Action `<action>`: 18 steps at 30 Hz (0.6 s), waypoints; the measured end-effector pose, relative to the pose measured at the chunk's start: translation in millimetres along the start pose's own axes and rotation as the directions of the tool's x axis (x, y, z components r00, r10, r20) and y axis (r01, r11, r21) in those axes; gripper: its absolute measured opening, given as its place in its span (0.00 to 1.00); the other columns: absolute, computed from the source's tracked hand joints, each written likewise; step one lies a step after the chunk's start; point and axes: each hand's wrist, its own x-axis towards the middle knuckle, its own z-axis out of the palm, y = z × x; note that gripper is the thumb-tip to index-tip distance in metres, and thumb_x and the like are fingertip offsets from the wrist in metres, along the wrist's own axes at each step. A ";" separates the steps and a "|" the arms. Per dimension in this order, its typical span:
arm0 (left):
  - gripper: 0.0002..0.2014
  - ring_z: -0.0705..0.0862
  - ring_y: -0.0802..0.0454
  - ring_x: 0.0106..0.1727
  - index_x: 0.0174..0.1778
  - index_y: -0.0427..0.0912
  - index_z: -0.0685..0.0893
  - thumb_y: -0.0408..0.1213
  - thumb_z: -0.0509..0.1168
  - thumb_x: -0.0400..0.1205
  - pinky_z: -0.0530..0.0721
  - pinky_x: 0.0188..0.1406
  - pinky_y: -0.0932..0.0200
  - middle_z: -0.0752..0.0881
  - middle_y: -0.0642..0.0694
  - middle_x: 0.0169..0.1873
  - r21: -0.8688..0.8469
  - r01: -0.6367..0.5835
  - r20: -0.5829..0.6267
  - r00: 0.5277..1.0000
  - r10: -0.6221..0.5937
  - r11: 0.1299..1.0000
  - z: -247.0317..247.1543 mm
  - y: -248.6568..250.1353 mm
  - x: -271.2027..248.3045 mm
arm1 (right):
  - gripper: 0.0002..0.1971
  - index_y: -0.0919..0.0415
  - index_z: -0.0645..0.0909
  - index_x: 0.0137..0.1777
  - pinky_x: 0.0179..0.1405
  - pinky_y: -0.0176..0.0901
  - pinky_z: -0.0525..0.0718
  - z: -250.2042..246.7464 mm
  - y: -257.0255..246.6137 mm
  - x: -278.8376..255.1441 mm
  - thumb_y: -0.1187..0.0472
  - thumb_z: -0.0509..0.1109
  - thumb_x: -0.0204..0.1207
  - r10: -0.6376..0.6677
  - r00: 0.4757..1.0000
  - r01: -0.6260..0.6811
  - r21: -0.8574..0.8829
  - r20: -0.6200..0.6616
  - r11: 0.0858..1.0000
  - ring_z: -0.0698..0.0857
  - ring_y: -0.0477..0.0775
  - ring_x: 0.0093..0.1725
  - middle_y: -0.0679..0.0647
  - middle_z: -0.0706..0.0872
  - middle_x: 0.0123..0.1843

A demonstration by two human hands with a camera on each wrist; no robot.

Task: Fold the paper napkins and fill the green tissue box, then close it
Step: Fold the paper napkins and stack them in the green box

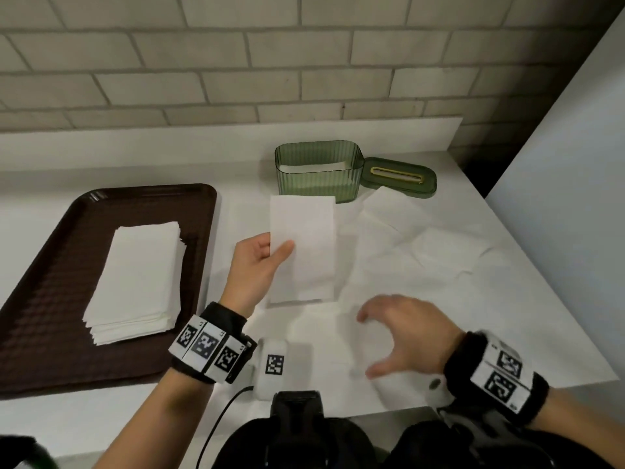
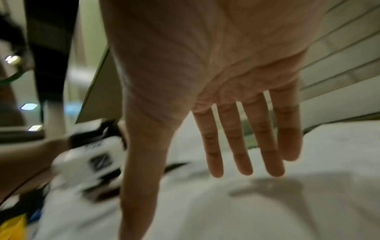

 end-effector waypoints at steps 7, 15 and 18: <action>0.18 0.90 0.59 0.44 0.68 0.46 0.76 0.27 0.64 0.84 0.81 0.33 0.72 0.89 0.42 0.54 -0.002 -0.015 -0.016 1.000 0.015 1.000 3.2 -3.9 -5.7 | 0.15 0.55 0.78 0.54 0.36 0.44 0.69 28.4 -6.2 4.3 0.52 0.69 0.69 -0.052 0.997 0.039 -0.230 -0.049 0.972 0.83 0.56 0.49 0.48 0.82 0.54; 0.29 0.76 0.64 0.70 0.74 0.60 0.73 0.23 0.61 0.83 0.76 0.55 0.70 0.74 0.68 0.72 0.263 -0.273 0.069 0.962 0.264 0.925 -2.3 -8.5 -0.7 | 0.06 0.52 0.73 0.34 0.24 0.39 0.67 17.2 0.8 6.6 0.53 0.68 0.62 -0.040 0.997 0.028 -0.177 -0.070 0.984 0.74 0.51 0.29 0.45 0.78 0.33; 0.18 0.84 0.56 0.50 0.64 0.51 0.85 0.26 0.63 0.83 0.76 0.43 0.70 0.85 0.59 0.61 0.293 -0.280 0.128 0.959 0.253 0.914 -3.4 -10.0 5.7 | 0.06 0.52 0.74 0.38 0.38 0.46 0.80 -26.5 1.9 3.2 0.51 0.64 0.66 -0.065 0.992 0.062 -0.037 -0.109 0.997 0.81 0.51 0.38 0.46 0.84 0.37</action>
